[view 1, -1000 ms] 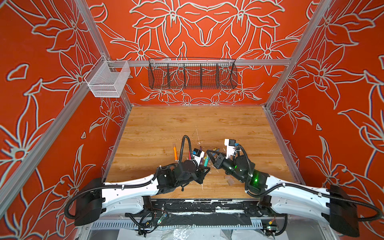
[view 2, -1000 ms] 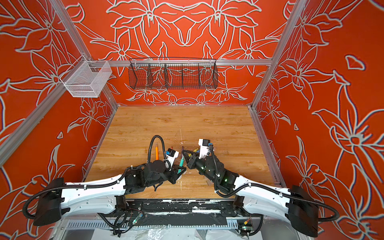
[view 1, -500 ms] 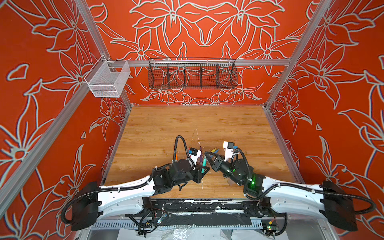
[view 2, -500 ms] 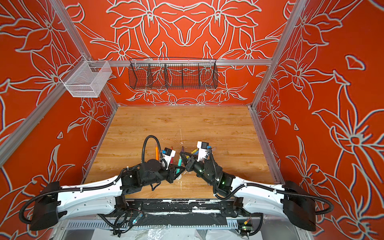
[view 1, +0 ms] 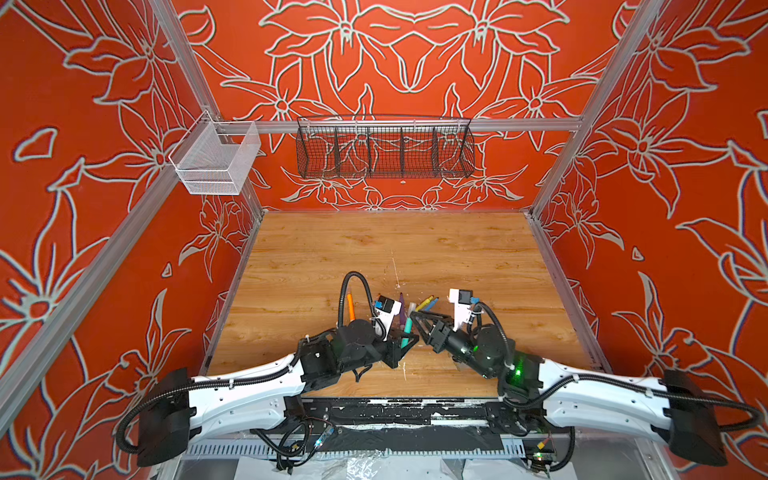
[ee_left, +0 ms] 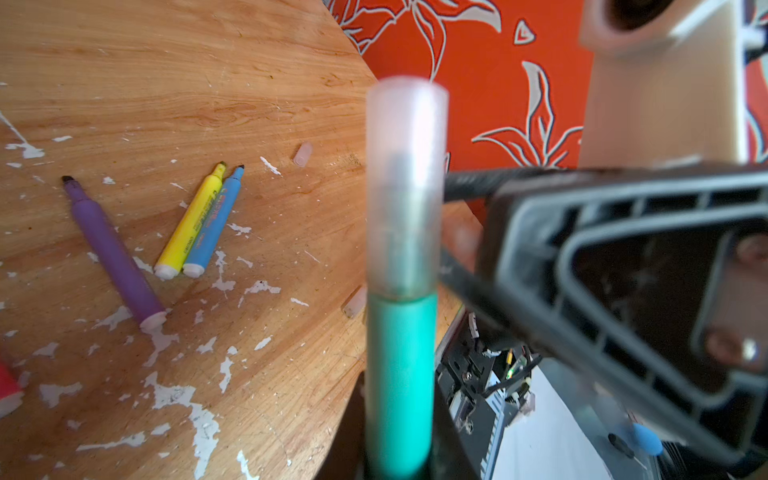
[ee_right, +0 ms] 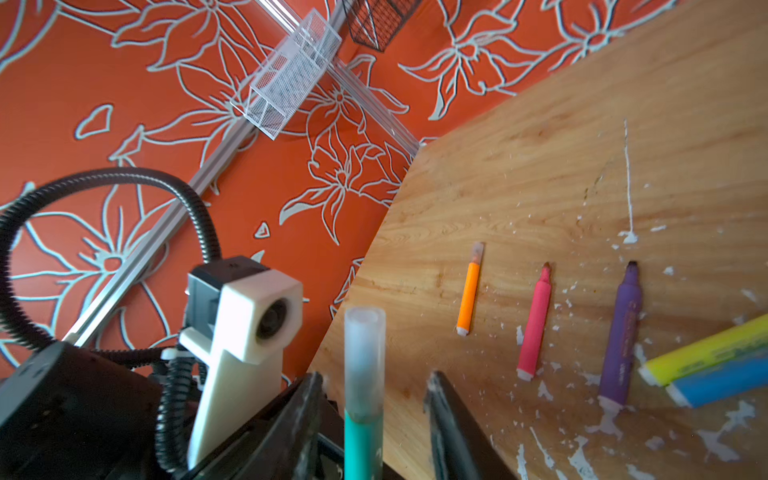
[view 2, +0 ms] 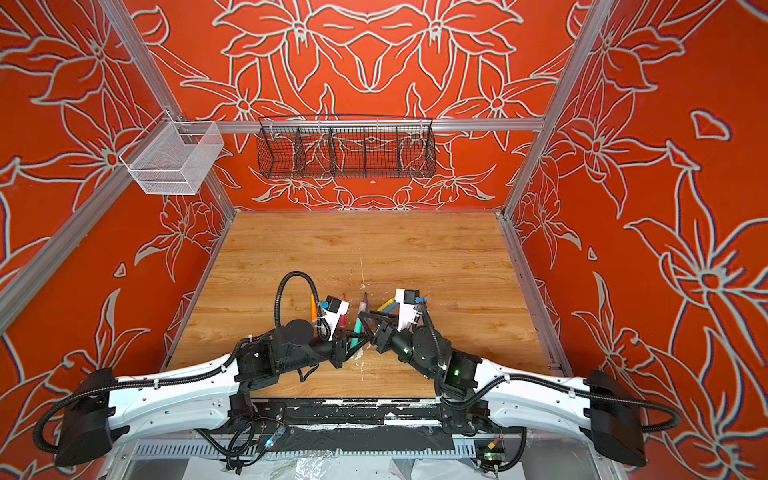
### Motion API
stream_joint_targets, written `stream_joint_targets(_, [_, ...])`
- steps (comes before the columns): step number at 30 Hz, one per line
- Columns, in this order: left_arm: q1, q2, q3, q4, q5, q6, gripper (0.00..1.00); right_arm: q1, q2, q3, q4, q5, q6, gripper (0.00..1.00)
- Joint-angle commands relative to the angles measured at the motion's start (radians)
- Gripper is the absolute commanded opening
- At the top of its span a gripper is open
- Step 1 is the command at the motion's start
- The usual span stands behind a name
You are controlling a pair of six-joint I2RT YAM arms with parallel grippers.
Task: Insert the pens into the pen caps
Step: 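Press the cap down onto the green marker tip with the right gripper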
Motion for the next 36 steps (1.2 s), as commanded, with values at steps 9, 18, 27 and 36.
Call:
stream_joint_targets(9, [-0.033, -0.007, 0.010, 0.007, 0.042, 0.124, 0.00, 0.002, -0.059, 0.069, -0.154, 0.065, -0.090, 0.56])
stream_joint_targets(18, [-0.036, 0.016, 0.017, 0.007, 0.034, 0.125, 0.00, 0.002, 0.015, 0.120, -0.126, 0.022, -0.093, 0.48])
stream_joint_targets(27, [-0.038, 0.016, 0.024, 0.001, 0.024, 0.127, 0.00, 0.002, 0.048, 0.118, -0.109, 0.028, -0.085, 0.32])
stream_joint_targets(36, [-0.038, 0.016, 0.054, -0.029, -0.030, 0.124, 0.00, 0.004, 0.117, 0.109, -0.084, -0.023, -0.046, 0.00])
